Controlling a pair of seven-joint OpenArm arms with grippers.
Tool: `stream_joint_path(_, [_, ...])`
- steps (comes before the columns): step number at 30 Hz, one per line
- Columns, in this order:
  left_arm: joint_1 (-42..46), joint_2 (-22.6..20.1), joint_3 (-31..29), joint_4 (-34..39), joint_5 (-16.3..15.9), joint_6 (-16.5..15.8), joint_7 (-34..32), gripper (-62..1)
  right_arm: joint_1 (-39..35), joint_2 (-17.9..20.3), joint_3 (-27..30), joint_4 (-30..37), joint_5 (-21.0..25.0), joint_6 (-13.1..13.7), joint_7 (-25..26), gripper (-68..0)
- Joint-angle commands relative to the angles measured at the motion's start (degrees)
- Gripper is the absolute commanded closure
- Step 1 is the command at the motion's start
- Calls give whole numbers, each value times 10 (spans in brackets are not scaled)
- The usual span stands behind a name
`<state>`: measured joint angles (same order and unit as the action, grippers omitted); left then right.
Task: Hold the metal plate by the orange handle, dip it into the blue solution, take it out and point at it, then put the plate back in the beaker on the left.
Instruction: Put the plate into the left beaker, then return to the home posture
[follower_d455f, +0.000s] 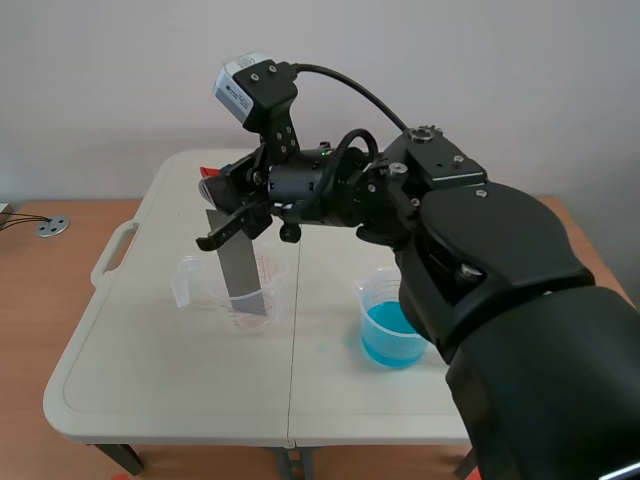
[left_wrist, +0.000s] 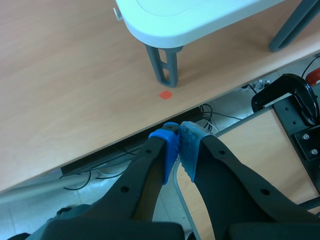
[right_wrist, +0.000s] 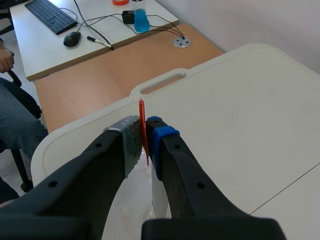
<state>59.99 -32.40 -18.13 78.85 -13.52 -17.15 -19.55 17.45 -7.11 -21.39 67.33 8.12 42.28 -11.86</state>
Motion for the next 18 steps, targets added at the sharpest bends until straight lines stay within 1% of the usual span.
stream_joint_path(1, [-2,0,1,7,-2,-1,-3,-23,16,-18,-1,2,0,4,15,-13])
stream_joint_path(5, [-2,0,1,7,-2,-1,-3,-23,16,-18,-1,-13,-20,4,28,-13])
stream_joint_path(13, [-2,0,1,7,-2,-1,-3,-23,16,-17,-1,-23,-39,4,28,-18])
stream_joint_path(15, [-2,0,1,7,-2,-1,-1,-23,16,-17,-1,-23,-42,4,28,-65])
stream_joint_path(18, [-2,0,1,7,-2,-1,0,-23,16,-18,-1,-23,-45,4,28,-177])
